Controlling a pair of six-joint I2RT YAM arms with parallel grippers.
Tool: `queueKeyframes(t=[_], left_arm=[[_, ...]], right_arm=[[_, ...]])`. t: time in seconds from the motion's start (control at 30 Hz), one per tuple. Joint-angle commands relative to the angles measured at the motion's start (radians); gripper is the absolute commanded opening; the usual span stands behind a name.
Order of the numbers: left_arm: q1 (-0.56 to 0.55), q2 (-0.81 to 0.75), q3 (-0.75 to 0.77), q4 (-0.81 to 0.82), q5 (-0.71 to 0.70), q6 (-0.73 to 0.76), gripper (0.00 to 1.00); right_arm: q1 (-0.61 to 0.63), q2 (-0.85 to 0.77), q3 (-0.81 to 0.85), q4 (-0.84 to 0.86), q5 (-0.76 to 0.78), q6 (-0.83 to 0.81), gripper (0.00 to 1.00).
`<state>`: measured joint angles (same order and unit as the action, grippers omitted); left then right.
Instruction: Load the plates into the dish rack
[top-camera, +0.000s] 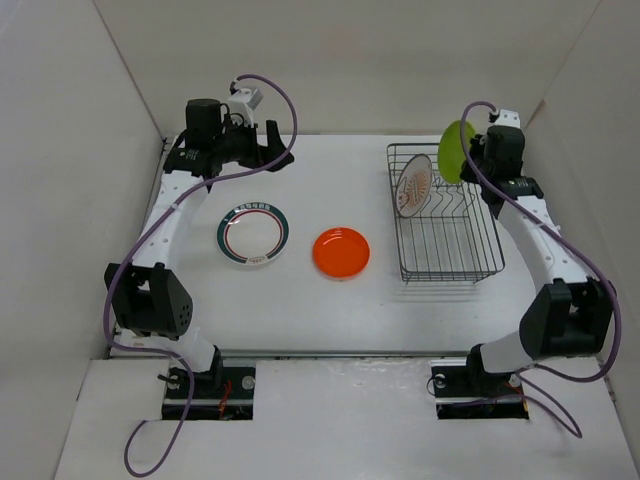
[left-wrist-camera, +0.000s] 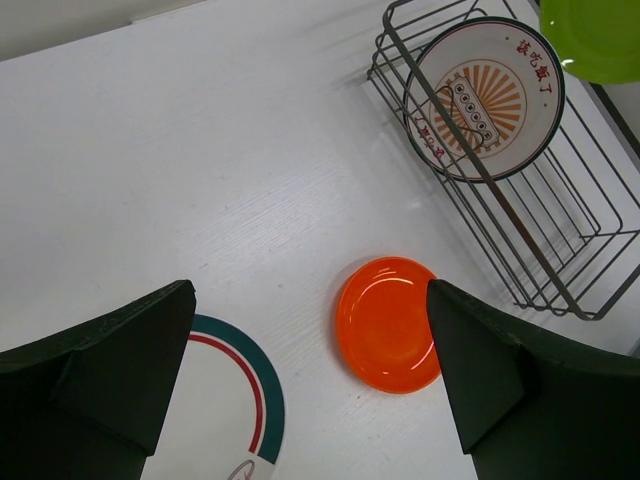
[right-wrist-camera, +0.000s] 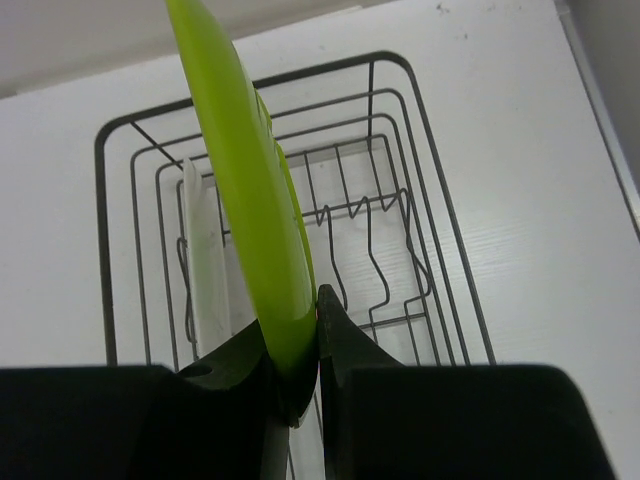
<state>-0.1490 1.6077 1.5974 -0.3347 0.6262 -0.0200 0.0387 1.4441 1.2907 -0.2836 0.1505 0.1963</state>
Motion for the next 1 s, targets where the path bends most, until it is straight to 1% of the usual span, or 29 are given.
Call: queueKeyframes(t=[0.0,0.17,0.53,0.67,0.7,0.73,0.77,0.83,0.87,0.9,0.97], left_arm=[[0.0,-0.011,0.042,-0.001,0.001,0.017,1.0],[0.0,-0.011,0.052,-0.01,0.001,0.026,1.0],[0.0,0.007,0.061,-0.01,0.001,0.026,1.0],[0.0,0.008,0.061,-0.01,0.001,0.026,1.0],[0.0,0.008,0.061,-0.02,0.001,0.026,1.0],[0.0,0.008,0.061,-0.02,0.001,0.026,1.0],[0.0,0.008,0.061,-0.02,0.001,0.026,1.0],[0.0,0.008,0.061,-0.02,0.001,0.026,1.0],[0.0,0.008,0.061,-0.02,0.001,0.035,1.0],[0.0,0.008,0.061,-0.02,0.01,0.035,1.0],[0.0,0.008,0.05,-0.02,0.023,0.035,1.0]], right_arm=[[-0.003,0.044,-0.014,0.044,0.004,-0.005,0.0],[-0.003,0.09,-0.033,0.076,0.004,0.015,0.0],[-0.003,0.173,-0.042,0.077,-0.016,0.015,0.0],[-0.003,0.194,-0.042,0.064,-0.006,0.015,0.08],[-0.003,0.194,-0.042,0.064,-0.006,0.015,0.11],[-0.003,0.205,-0.033,0.064,-0.006,0.015,0.17],[-0.003,0.205,-0.033,0.064,-0.006,0.015,0.2],[0.006,0.205,-0.033,0.055,-0.006,0.015,0.21],[0.006,0.205,-0.033,0.055,-0.006,0.015,0.31],[0.006,0.205,-0.033,0.055,-0.006,0.015,0.38],[0.006,0.205,-0.022,0.043,0.015,0.015,0.49]])
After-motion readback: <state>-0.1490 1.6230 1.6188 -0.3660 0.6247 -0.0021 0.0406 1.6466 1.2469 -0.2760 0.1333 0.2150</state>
